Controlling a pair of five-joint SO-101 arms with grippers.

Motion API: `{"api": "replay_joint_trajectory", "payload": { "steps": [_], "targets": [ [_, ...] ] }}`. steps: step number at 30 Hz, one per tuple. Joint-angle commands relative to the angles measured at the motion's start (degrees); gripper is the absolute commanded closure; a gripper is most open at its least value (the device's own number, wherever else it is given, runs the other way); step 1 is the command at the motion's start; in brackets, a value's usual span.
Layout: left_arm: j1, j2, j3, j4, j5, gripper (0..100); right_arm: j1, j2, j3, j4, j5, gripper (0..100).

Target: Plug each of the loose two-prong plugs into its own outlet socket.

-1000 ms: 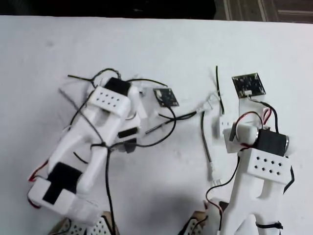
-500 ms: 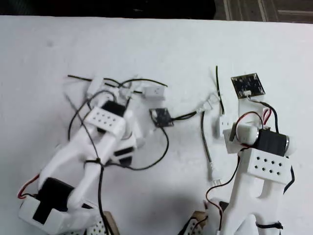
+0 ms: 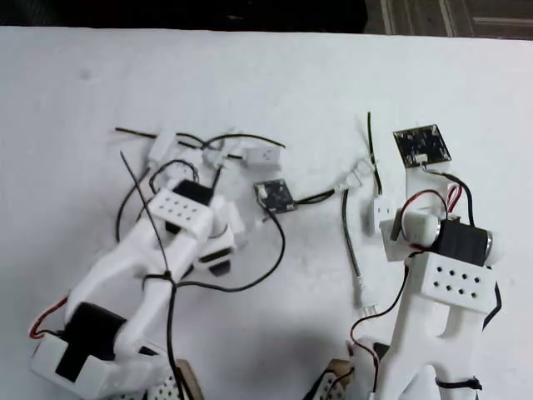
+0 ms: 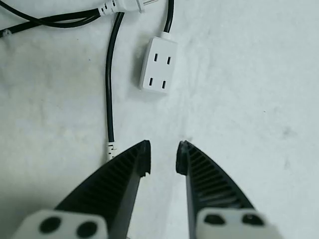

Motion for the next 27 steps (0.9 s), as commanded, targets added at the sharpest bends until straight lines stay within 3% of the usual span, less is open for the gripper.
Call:
{"api": "replay_joint_trajectory", "payload": {
  "steps": [1, 10, 13, 20, 27],
  "targets": [
    [-0.48, -2.51, -3.16, 0.44, 0.70, 79, 0.13, -1.01, -0.18, 0.48, 0.53, 89.3],
    [-0.04, 3.03, 0.35, -9.14, 1.32, 79, 0.13, -1.01, -0.18, 0.48, 0.53, 89.3],
    [-0.57, 7.78, -5.45, -5.27, 4.66, 79, 0.13, -1.01, -0.18, 0.57, 0.53, 89.3],
    [-0.57, 20.26, -19.25, 4.04, 4.66, 79, 0.13, -1.01, -0.18, 0.57, 0.53, 89.3],
    [-0.40, 25.36, -25.05, 7.03, 4.66, 84, 0.13, -1.01, -0.18, 0.57, 0.53, 89.3]
  ]
}}
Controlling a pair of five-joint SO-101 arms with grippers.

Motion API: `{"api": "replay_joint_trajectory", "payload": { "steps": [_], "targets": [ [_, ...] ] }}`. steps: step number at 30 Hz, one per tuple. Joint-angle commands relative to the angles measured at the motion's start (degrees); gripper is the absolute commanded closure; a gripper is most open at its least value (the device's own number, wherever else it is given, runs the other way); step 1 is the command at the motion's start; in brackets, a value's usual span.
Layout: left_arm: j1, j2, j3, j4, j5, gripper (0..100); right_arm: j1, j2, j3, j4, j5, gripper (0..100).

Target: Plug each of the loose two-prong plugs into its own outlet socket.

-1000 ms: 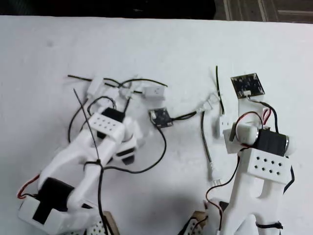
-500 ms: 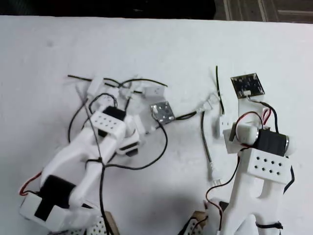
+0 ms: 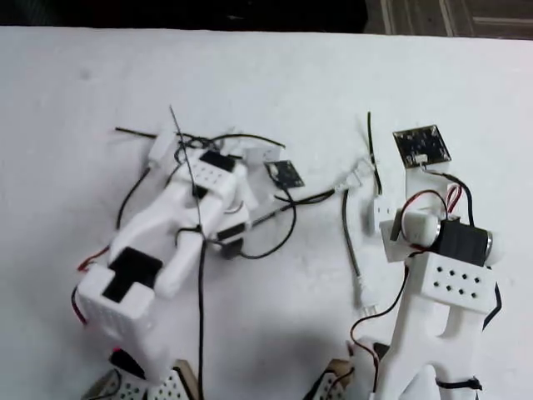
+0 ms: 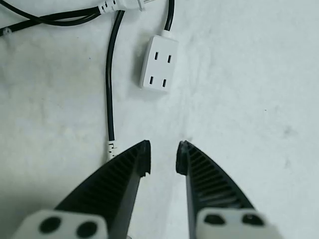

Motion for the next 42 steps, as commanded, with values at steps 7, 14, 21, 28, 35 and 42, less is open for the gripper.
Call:
{"api": "replay_joint_trajectory", "payload": {
  "steps": [7, 14, 21, 28, 35, 42],
  "targets": [
    [-0.22, 0.66, -3.25, 1.14, 0.70, 91, 0.13, -1.01, -0.18, 0.22, 0.53, 89.3],
    [0.40, -3.03, -2.81, 6.07, 0.53, 98, 0.13, -1.01, -0.18, 0.22, 0.53, 89.3],
    [3.38, -14.20, 4.48, 9.67, 0.53, 98, 0.13, -1.01, -0.18, 0.22, 0.62, 89.3],
    [7.16, -20.62, 18.02, -0.62, 3.34, 82, 0.13, -1.01, -0.09, 0.22, 0.62, 89.3],
    [2.51, -20.88, 19.08, -4.48, 2.64, 77, -0.57, -1.01, 0.79, 0.13, 0.62, 89.3],
    [-0.92, -20.97, 11.43, 2.11, 2.55, 77, -1.45, -1.01, 0.79, 0.22, 0.62, 89.3]
  ]
}}
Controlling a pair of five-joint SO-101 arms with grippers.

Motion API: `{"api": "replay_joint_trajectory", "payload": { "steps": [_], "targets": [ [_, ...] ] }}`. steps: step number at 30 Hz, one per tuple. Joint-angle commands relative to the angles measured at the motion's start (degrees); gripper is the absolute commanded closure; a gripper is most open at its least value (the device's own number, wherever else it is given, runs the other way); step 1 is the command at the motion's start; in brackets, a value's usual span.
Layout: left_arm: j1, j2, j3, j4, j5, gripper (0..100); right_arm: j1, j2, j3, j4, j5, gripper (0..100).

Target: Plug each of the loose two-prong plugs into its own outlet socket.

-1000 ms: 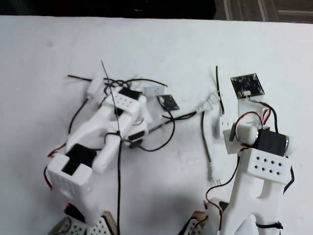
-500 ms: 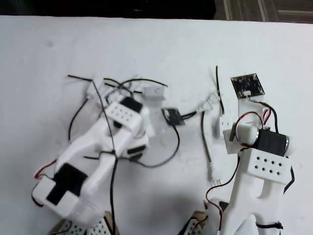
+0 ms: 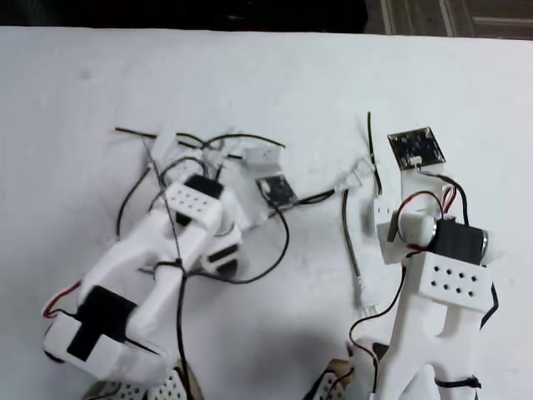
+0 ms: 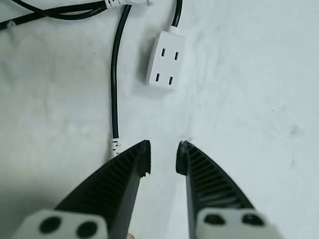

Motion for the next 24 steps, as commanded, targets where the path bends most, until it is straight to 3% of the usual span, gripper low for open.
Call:
{"api": "replay_joint_trajectory", "payload": {
  "steps": [1, 16, 24],
  "targets": [
    [-2.42, -2.77, -6.59, 4.48, -0.44, 77, -0.48, -1.01, -0.44, 0.22, 0.62, 89.3],
    [-9.10, -2.33, -8.70, -5.54, -3.43, 77, -1.01, -1.01, -0.44, 0.22, 0.62, 89.3],
    [-13.49, -9.54, -10.20, 1.93, -3.16, 80, -1.10, -1.54, -0.53, 1.01, 0.62, 89.3]
  ]
}}
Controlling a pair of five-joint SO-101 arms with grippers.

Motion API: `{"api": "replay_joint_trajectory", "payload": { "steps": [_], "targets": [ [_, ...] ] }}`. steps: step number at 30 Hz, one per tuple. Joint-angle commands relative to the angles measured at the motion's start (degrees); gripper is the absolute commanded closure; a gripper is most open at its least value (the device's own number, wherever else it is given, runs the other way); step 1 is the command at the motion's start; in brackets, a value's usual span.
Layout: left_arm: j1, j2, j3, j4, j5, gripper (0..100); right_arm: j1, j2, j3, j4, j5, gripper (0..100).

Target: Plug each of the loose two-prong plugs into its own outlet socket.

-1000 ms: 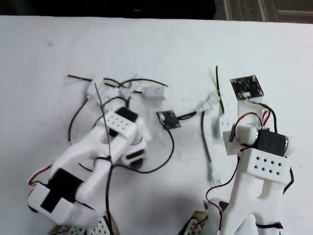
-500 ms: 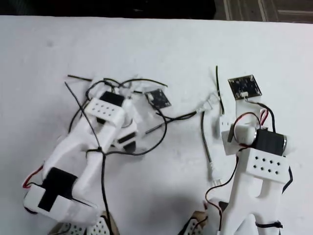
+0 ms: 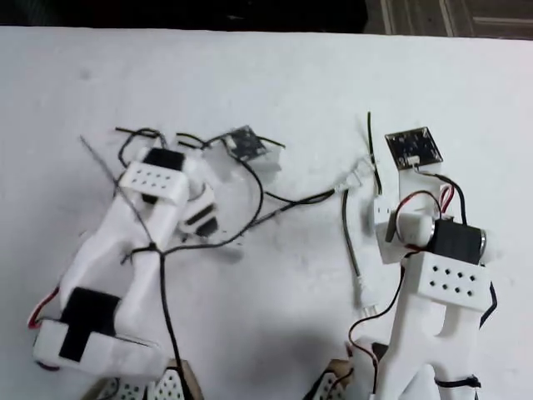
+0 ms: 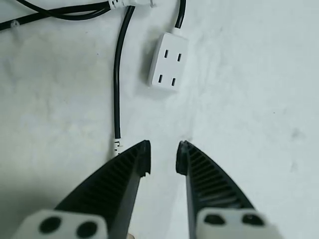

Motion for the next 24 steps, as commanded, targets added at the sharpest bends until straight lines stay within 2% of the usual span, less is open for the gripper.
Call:
{"api": "replay_joint_trajectory", "payload": {
  "steps": [1, 4, 9, 12, 15, 20, 24],
  "targets": [
    [-2.86, -10.07, -2.29, 5.01, -0.26, 82, -0.75, -1.54, -0.88, 1.89, 0.62, 89.3],
    [-5.41, -17.98, -0.44, 6.15, 1.05, 85, -4.09, -1.54, -2.37, 4.88, 0.62, 89.3],
    [-11.56, -28.35, 5.01, 6.24, 11.60, 86, -10.59, -1.01, -3.60, 5.85, 0.09, 89.3],
    [-15.34, -32.40, 9.32, 4.92, 11.87, 86, -14.46, -1.01, -3.43, 6.11, 0.00, 89.6],
    [-16.31, -34.77, 15.12, 1.14, 11.78, 85, -19.03, -1.01, -3.34, 6.20, 0.00, 89.6],
    [-19.12, -35.82, 20.40, 0.26, 12.13, 86, -30.37, -0.92, -3.25, 5.67, -3.34, 89.6],
    [-23.96, -35.82, 22.59, -0.09, 12.40, 86, -39.16, -0.92, -3.25, 5.41, -4.04, 89.6]
  ]
}}
